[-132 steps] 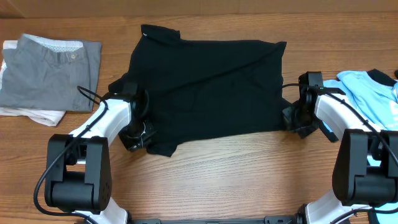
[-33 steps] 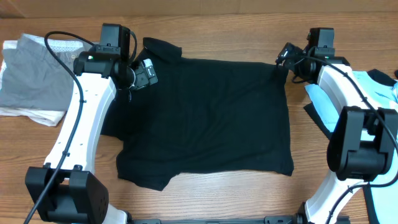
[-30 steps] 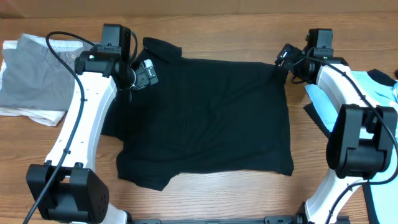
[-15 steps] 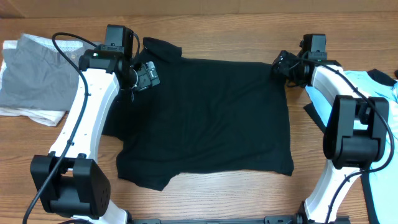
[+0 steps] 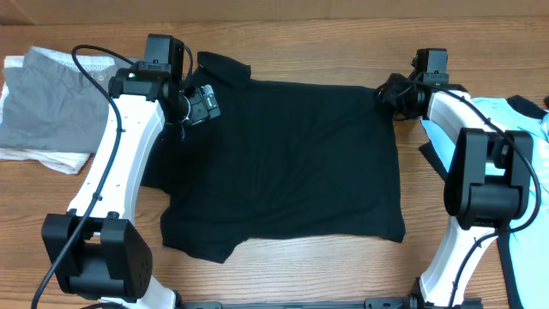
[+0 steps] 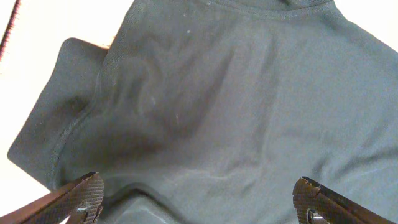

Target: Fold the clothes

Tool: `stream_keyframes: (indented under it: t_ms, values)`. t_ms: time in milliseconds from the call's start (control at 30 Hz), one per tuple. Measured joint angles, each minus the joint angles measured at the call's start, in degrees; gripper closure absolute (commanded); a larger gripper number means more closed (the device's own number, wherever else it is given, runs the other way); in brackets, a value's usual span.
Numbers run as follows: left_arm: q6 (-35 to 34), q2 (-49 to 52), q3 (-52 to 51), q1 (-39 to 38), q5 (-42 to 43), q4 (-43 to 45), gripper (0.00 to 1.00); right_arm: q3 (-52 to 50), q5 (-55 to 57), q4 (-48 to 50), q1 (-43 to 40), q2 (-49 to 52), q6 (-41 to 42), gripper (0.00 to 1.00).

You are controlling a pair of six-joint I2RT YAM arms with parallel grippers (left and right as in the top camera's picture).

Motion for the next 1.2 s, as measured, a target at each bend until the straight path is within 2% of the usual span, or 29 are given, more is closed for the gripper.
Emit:
stream_keyframes:
  t_ms: [233,500,667,833,867,900,933,1033,1200]
  values:
    - [0.0,0.0,0.0,0.0,-0.02,-0.02,0.0,0.0,0.0,0.9,0.0,0.04,0.44,0.62]
    - [0.0,0.0,0.0,0.0,0.0,0.0,0.0,0.02,0.0,2.49,0.0,0.09,0.7,0.93]
    - [0.0,0.0,0.0,0.0,0.0,0.0,0.0,0.07,0.7,5.73,0.0,0.11,0.92,0.95]
    - [0.0,0.0,0.0,0.0,0.0,0.0,0.0,2.14,3.19,4.2,0.0,0.31,0.87,0.94]
    - [0.0,0.0,0.0,0.0,0.0,0.07,0.0,2.91,3.98,3.82,0.02,0.31,0.87,0.8]
    - [0.0,0.0,0.0,0.0,0.0,0.17,0.0,3.54,4.66,3.72,0.02,0.31,0.92,0.75]
    - [0.0,0.0,0.0,0.0,0.0,0.24,0.0,4.09,5.18,3.34,0.02,0.31,0.76,0.65]
    - [0.0,0.0,0.0,0.0,0.0,0.44,0.0,5.49,7.32,1.84,-0.02,0.31,0.55,0.0]
    - [0.0,0.0,0.0,0.0,0.0,0.52,0.0,5.73,9.79,-1.73,-0.04,0.31,0.44,0.0]
